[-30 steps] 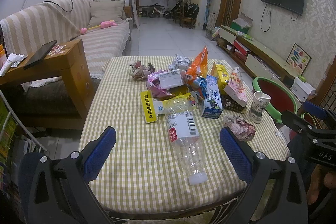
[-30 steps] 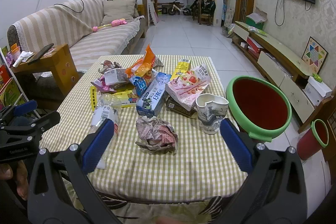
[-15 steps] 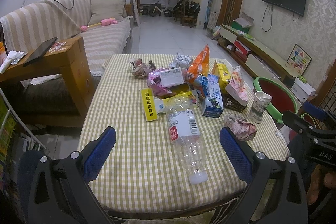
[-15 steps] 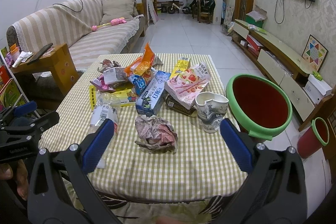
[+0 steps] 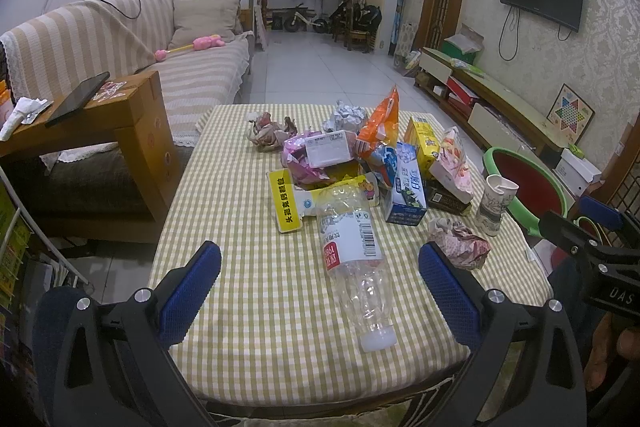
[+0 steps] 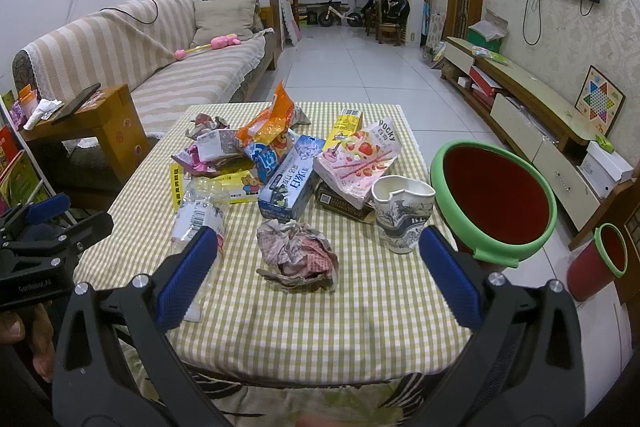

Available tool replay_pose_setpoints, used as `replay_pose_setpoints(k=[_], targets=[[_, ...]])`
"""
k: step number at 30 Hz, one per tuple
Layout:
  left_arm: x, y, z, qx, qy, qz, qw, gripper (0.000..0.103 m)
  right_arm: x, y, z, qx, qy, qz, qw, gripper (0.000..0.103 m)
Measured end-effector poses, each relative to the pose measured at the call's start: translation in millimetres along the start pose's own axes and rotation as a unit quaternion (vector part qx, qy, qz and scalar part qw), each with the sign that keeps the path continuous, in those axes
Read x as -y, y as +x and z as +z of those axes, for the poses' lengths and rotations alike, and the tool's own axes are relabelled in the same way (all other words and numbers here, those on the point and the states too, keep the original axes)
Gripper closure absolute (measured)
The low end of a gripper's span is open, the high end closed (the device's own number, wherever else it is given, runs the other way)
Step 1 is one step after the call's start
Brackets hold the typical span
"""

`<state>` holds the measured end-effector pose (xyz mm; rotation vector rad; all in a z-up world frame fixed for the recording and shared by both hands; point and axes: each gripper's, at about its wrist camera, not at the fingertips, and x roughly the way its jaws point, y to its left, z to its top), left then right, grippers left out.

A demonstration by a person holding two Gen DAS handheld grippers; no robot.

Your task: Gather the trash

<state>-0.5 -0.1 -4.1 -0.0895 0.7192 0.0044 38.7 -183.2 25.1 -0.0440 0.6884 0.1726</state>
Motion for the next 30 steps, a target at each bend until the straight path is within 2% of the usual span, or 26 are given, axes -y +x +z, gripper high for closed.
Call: replay_pose_setpoints(k=[17,23,30], targets=[[-2.0,4.4,1.6,-0.011,-0.008,-0.004,0.9999,0.008,7.8,4.7,2.4,-0.01,0.017,-0.001,1.0,0.004],[-2.2,20.4,4.3,-0.04,-0.02,-0.015,0.9989,0.008,23.1,22.9,7.7,-0.031,0.039,-0.009,0.999,0.004],[12.0,53.2,6.4,-0.097,-0.017,-0.028,0.9948,0.008,51.0,55.2,15.9,-0.065,0.061,-0.021,0.996,0.004]])
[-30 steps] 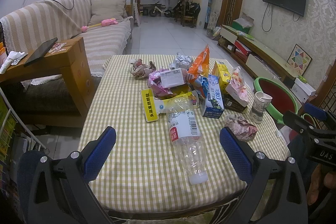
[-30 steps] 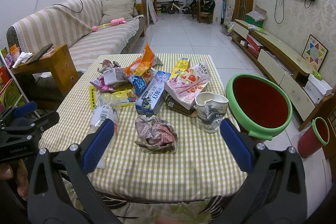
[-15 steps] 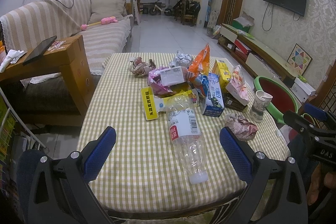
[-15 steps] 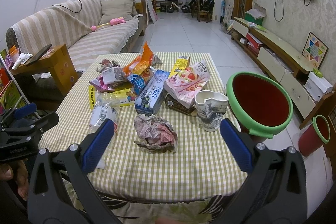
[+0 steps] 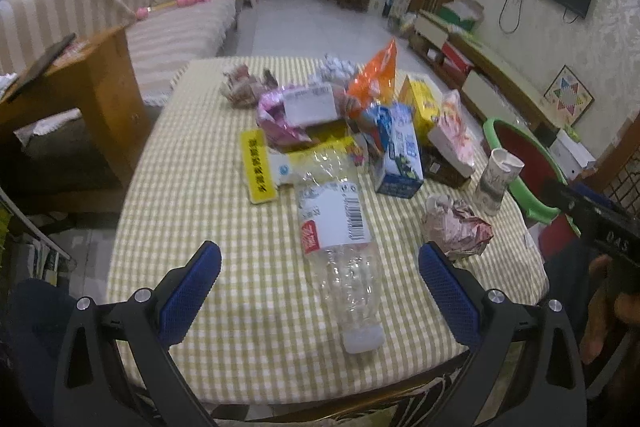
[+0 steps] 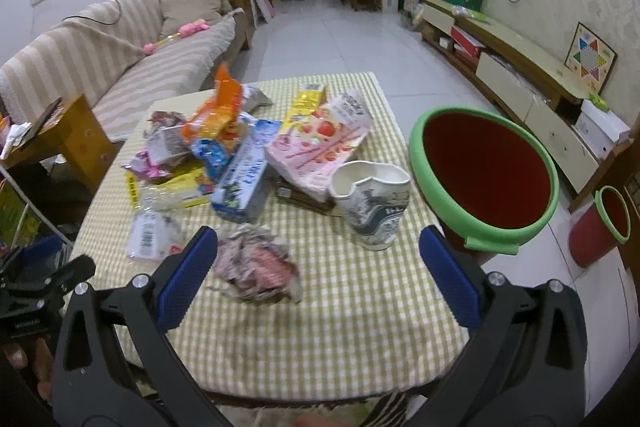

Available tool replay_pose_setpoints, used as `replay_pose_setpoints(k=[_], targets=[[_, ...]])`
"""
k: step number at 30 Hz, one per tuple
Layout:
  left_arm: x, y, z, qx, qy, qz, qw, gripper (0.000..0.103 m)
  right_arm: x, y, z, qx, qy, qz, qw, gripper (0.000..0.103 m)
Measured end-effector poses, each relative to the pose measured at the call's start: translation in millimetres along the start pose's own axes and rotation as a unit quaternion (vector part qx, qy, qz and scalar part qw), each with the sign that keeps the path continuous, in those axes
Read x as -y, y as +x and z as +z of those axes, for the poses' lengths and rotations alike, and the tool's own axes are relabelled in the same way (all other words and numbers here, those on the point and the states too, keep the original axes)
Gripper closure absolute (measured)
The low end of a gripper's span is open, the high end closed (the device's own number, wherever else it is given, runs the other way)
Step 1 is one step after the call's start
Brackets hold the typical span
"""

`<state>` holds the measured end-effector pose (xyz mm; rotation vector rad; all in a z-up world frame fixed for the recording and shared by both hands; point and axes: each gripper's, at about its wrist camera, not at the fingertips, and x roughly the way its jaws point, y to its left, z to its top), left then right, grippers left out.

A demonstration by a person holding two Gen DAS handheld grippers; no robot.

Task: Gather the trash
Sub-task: 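Grasp the clear plastic bottle with the left tool while the right tool grasps the white paper cup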

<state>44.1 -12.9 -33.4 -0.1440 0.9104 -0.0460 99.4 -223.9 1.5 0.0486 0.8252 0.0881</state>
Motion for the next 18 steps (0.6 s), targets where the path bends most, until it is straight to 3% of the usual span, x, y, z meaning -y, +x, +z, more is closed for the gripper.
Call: replay_pose_setpoints(k=[6,15,18], targets=[[-0.8,33.9,3.4,-0.056,-0.018,-0.001,0.9983,0.009,17.2,42.6,12.7,-0.039,-0.018,-0.014,0.999,0.004],[0.7,73.3,10.8,-0.105,-0.029,0.0,0.994,0.012,37.8,91.8,21.1,-0.078,-0.057,-0.021,0.995,0.004],[-0.5,87.4,12.9,-0.123,-0.041,0.002,0.9916,0.018,39.2,100.5,20.4,-0.084,-0.068,-0.021,0.994,0.004]])
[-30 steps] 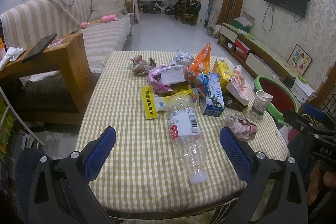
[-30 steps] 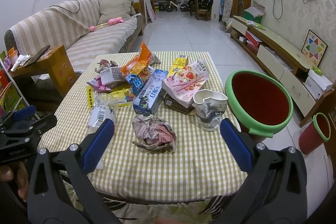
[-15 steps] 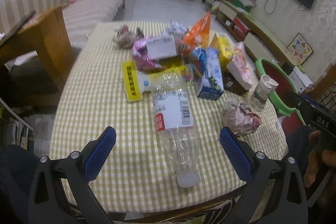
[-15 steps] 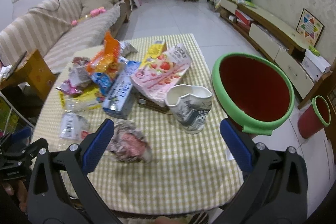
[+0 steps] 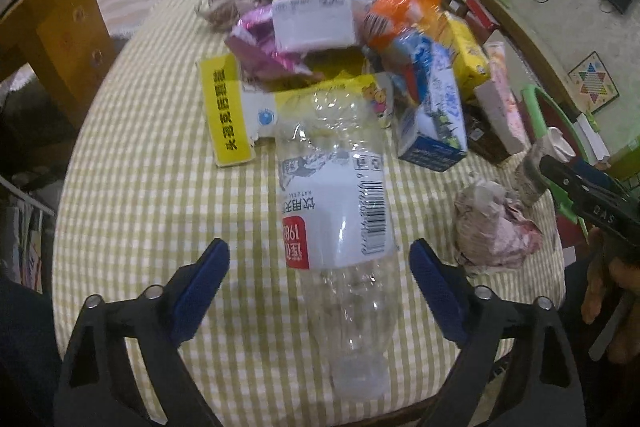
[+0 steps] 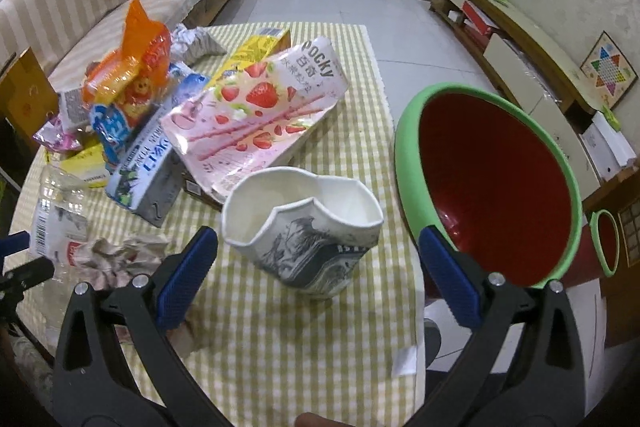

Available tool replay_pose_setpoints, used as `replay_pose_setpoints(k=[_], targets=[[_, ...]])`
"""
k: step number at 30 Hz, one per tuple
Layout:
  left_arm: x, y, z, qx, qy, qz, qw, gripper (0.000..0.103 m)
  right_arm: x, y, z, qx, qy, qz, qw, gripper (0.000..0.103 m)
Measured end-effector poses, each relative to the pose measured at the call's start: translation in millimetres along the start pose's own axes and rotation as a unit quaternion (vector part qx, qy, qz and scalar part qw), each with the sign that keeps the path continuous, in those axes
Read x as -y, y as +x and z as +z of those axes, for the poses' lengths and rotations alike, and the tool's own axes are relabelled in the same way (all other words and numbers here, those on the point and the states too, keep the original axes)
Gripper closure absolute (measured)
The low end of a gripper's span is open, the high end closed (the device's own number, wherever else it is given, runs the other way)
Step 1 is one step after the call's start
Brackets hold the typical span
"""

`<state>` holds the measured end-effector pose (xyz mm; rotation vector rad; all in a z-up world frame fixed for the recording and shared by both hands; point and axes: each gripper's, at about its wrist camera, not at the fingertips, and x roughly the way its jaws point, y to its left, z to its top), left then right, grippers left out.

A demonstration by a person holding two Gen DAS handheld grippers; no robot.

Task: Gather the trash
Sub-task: 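Grasp the clear plastic bottle with the left tool while the right tool grasps the white paper cup, then carry bottle and cup over the green-rimmed bin and open both tools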

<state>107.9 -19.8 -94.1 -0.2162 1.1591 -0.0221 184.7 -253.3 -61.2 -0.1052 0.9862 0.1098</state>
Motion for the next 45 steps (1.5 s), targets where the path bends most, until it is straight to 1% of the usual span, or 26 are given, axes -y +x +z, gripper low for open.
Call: replay_pose_setpoints(k=[2,4,5,6,7,8,9,10,11,16,18,25,26,33,36,39,45], targets=[[-0.5,6.4,2.8,-0.009,-0.006,-0.001,0.9999,0.022,1.1,4.9,-0.8,-0.003,-0.007,-0.002,1.0,0.004],[-1.1,10.9,4.9,-0.015,-0.012,-0.006,0.9998,0.023,1.4,6.5,-1.7,-0.001,-0.013,-0.002,1.0,0.004],[-1.7,11.8,5.8,-0.017,-0.013,-0.009,0.9997,0.025,1.6,7.8,-1.6,-0.001,-0.015,-0.001,1.0,0.005],[-0.8,12.4,6.6,-0.018,-0.013,-0.012,0.9997,0.027,2.3,8.3,-2.1,-0.001,-0.017,0.0,1.0,0.009],[1.0,13.2,8.3,-0.018,-0.012,-0.016,0.9996,0.031,2.2,9.1,-1.1,-0.002,-0.018,0.001,1.0,0.011],[2.6,13.9,9.1,-0.019,-0.012,-0.02,0.9995,0.036,2.3,9.9,-1.0,-0.004,-0.018,0.004,1.0,0.016],[5.1,15.4,9.6,-0.021,-0.013,-0.028,0.9993,0.039,-0.7,10.6,-0.7,-0.005,-0.019,0.007,1.0,0.024],[6.5,16.7,9.8,-0.025,-0.018,-0.04,0.9987,0.045,-1.4,10.9,-1.2,-0.007,-0.02,0.009,1.0,0.029],[7.6,17.2,10.4,-0.027,-0.019,-0.045,0.9985,0.047,-1.7,10.7,-1.6,-0.008,-0.021,0.01,1.0,0.036],[13.0,15.6,11.7,-0.019,-0.02,-0.037,0.9989,0.048,-3.1,2.6,-4.0,-0.001,-0.021,0.023,1.0,0.039],[7.5,8.4,10.9,-0.012,-0.022,-0.035,0.9991,0.048,-3.7,-2.7,-3.6,0.004,-0.02,0.025,0.999,0.039],[7.5,-18.4,21.9,0.02,-0.018,-0.029,0.9992,0.048,-3.3,-27.3,-0.3,0.017,-0.008,0.035,0.999,0.039],[6.5,-24.1,19.2,0.025,-0.016,-0.028,0.9992,0.048,-3.0,-30.7,-2.0,0.02,-0.005,0.037,0.999,0.039],[19.0,-51.0,34.6,0.056,0.001,-0.041,0.9976,0.048,12.3,-53.8,2.3,0.037,0.02,0.043,0.998,0.039],[32.5,-61.3,42.3,0.068,0.015,-0.051,0.9962,0.048,23.6,-62.0,6.3,0.047,0.03,0.038,0.998,0.039],[52.8,-69.0,55.1,0.078,0.033,-0.07,0.9939,0.048,42.9,-65.3,11.8,0.054,0.045,0.027,0.997,0.039],[116.3,-68.3,90.0,0.083,0.087,-0.112,0.9864,0.048,99.2,-66.1,24.3,0.062,0.083,-0.004,0.995,0.039]])
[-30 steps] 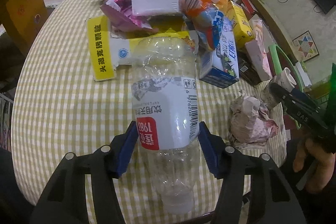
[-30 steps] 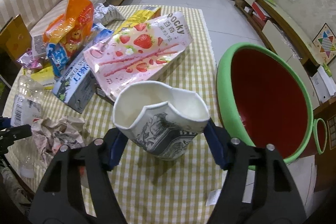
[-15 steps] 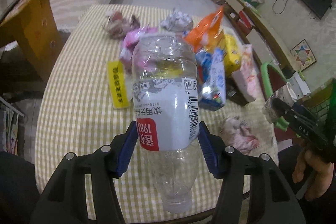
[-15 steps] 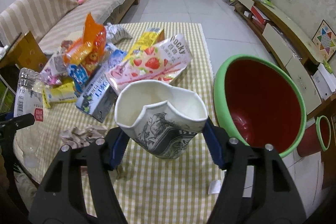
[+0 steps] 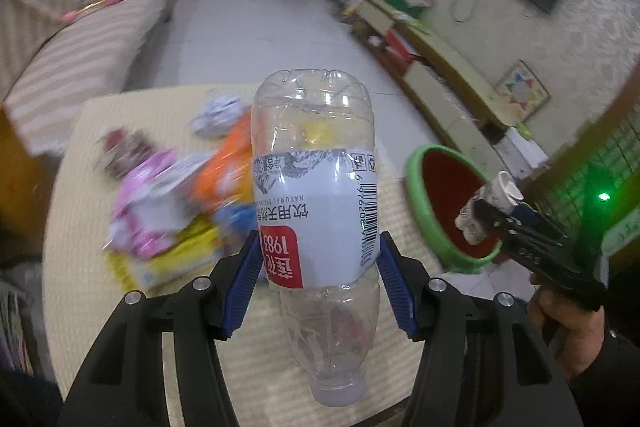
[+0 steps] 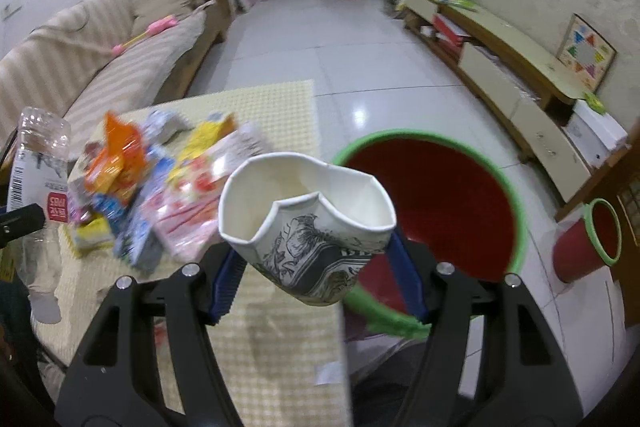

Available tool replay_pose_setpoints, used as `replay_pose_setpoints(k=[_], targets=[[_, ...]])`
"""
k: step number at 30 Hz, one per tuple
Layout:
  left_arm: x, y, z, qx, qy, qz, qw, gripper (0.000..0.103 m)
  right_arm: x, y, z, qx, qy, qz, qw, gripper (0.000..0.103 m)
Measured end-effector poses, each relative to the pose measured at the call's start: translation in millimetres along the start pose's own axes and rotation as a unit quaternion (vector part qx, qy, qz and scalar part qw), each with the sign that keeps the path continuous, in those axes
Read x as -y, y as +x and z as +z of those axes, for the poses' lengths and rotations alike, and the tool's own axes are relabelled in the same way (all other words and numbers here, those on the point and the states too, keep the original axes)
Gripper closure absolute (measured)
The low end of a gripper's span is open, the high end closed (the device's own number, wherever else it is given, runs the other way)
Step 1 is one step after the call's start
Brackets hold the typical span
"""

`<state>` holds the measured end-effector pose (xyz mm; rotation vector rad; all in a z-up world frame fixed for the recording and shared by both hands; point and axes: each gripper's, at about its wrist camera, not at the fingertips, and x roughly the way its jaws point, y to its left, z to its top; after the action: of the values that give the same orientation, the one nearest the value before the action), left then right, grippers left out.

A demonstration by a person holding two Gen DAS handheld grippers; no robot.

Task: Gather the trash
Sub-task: 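Carry bottle and cup over the green-rimmed bin and open both tools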

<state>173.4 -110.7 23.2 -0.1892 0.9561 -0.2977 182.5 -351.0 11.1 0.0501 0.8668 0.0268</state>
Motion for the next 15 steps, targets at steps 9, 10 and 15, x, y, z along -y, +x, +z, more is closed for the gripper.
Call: replay_pose_setpoints(k=[9,10,15], targets=[[100.7,51.0,56.7,-0.013,0.067,-0.072,0.995,0.048,86.8,17.9,18.4,-0.008,0.068,-0.037,0.997,0.039],[113.9,63.6,62.6,-0.023,0.074,-0.08,0.9937,0.048,93.1,20.4,17.7,-0.01,0.074,-0.037,0.996,0.039],[150.0,108.3,70.6,-0.064,0.075,-0.103,0.9898,0.048,117.3,39.5,13.7,-0.029,0.101,-0.037,0.994,0.038]])
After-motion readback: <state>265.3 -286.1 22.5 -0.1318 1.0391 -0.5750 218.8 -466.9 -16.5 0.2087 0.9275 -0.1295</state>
